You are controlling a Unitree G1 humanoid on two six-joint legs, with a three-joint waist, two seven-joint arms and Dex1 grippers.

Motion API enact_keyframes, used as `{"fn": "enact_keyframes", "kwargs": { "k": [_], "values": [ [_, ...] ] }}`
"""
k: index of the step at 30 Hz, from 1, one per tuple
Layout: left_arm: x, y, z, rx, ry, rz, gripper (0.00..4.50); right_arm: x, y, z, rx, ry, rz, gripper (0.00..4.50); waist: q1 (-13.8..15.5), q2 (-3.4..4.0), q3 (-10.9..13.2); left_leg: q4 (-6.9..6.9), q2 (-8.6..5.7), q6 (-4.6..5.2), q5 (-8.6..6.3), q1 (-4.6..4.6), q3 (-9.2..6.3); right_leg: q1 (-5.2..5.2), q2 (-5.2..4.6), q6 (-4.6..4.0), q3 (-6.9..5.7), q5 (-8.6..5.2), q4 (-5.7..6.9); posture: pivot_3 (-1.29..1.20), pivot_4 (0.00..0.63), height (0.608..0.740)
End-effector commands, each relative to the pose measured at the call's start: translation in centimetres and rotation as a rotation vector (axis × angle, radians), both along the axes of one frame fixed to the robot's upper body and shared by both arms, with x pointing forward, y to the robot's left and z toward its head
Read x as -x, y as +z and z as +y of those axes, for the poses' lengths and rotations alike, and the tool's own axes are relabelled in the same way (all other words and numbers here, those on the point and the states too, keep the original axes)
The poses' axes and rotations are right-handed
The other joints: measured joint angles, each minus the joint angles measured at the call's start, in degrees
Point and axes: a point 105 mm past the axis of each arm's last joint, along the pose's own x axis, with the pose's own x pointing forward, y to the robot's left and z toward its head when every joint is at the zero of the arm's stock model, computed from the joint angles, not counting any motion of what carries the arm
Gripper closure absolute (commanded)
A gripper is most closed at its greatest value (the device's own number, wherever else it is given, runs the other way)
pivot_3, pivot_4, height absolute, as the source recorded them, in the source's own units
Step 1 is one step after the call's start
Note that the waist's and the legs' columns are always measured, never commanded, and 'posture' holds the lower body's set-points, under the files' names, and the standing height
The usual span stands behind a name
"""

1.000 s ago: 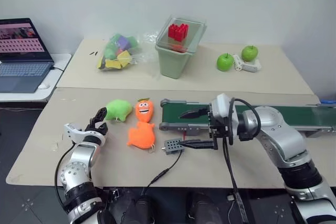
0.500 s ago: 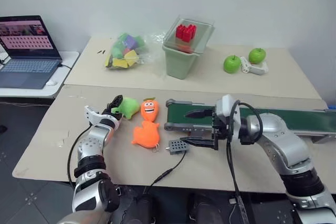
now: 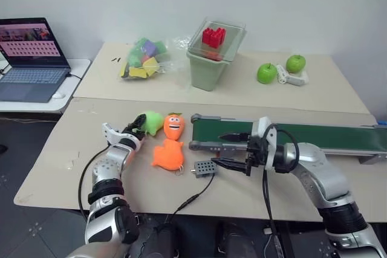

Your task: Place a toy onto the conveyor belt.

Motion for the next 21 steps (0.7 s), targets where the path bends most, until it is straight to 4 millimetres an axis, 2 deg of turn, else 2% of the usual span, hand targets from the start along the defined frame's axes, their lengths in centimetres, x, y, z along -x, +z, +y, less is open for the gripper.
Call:
{"fn": "enact_keyframes", "kwargs": {
  "k": [1,4,8,11,13,15,17,18,20,21],
  "values": [
    [-0.2,0.4,-0.3,0.003,-0.016,-0.013,2.96,-0.3,1.2,-0.2,-0.017,-0.005,-0.059,0.00,-0.30,0.00,0.00,0.00,0.01,0.00,0.00,-0.02,0.00,-0.01,0.01,0.01,0.00,0.00,0.00,0.00,0.150,0.740],
    [-0.2,0.6,-0.3,-0.007,-0.022,-0.022,3.90,-0.4,1.2,-0.2,-0.015,-0.006,-0.058,0.00,-0.25,0.00,0.00,-0.02,0.01,-0.01,0.00,0.04,0.01,0.01,0.02,0.02,-0.01,0.00,0.02,0.00,0.150,0.740],
    [-0.3,1.6,-0.2,-0.079,-0.014,-0.066,3.90,-0.5,1.1,-0.2,-0.012,-0.005,-0.058,0.00,-0.45,0.00,0.00,-0.01,0.04,0.08,-0.05,0.07,-0.02,0.02,0.02,0.18,-0.01,-0.10,0.03,0.00,0.150,0.740],
    [-0.4,4.2,0.0,-0.302,0.007,-0.160,3.90,-0.5,1.0,-0.1,-0.007,-0.008,-0.057,0.00,-0.70,-0.01,0.01,-0.01,0.04,-0.02,0.01,0.01,-0.02,-0.03,0.02,0.14,0.00,-0.08,0.02,0.00,0.150,0.740],
    [-0.3,5.4,0.1,-0.341,0.035,-0.195,3.90,-0.6,1.0,-0.1,-0.004,-0.010,-0.057,0.00,-0.77,-0.02,0.01,-0.02,0.04,-0.04,0.01,-0.08,-0.02,-0.08,0.02,-0.01,-0.01,0.02,0.00,0.00,0.150,0.740],
    [0.2,9.2,1.5,-0.591,0.124,-0.299,3.90,-0.6,1.0,-0.2,-0.003,-0.013,-0.057,0.00,-0.86,-0.03,0.02,-0.02,0.03,-0.03,0.01,-0.11,-0.01,-0.09,0.02,-0.01,-0.02,0.03,-0.01,0.00,0.150,0.740],
    [1.1,13.1,1.8,-0.744,0.188,-0.403,3.90,-0.7,1.0,-0.2,-0.003,-0.017,-0.056,0.00,-1.01,-0.04,0.03,-0.03,0.03,-0.03,0.01,-0.18,-0.01,-0.11,0.03,0.01,-0.03,0.05,-0.01,0.00,0.150,0.740],
    [1.4,14.3,1.7,-0.814,0.200,-0.442,3.90,-0.7,1.0,-0.3,-0.003,-0.018,-0.056,0.00,-1.11,-0.05,0.04,-0.04,0.03,-0.03,0.01,-0.20,-0.01,-0.13,0.04,0.01,-0.03,0.05,-0.01,0.00,0.150,0.740],
    [2.1,16.6,0.5,-1.028,0.189,-0.545,3.90,-0.7,1.0,-0.2,-0.005,-0.020,-0.056,0.00,-1.16,-0.04,0.04,-0.09,0.03,-0.03,0.01,-0.21,0.00,-0.14,0.04,0.03,-0.03,0.06,-0.02,0.00,0.150,0.740],
    [2.3,17.3,-0.9,-1.221,0.153,-0.606,3.90,-0.8,1.0,-0.3,-0.007,-0.022,-0.056,0.00,-1.14,-0.04,0.04,-0.10,0.03,-0.03,0.01,-0.21,0.00,-0.14,0.04,0.03,-0.03,0.06,-0.03,0.00,0.150,0.740]
  ]
}}
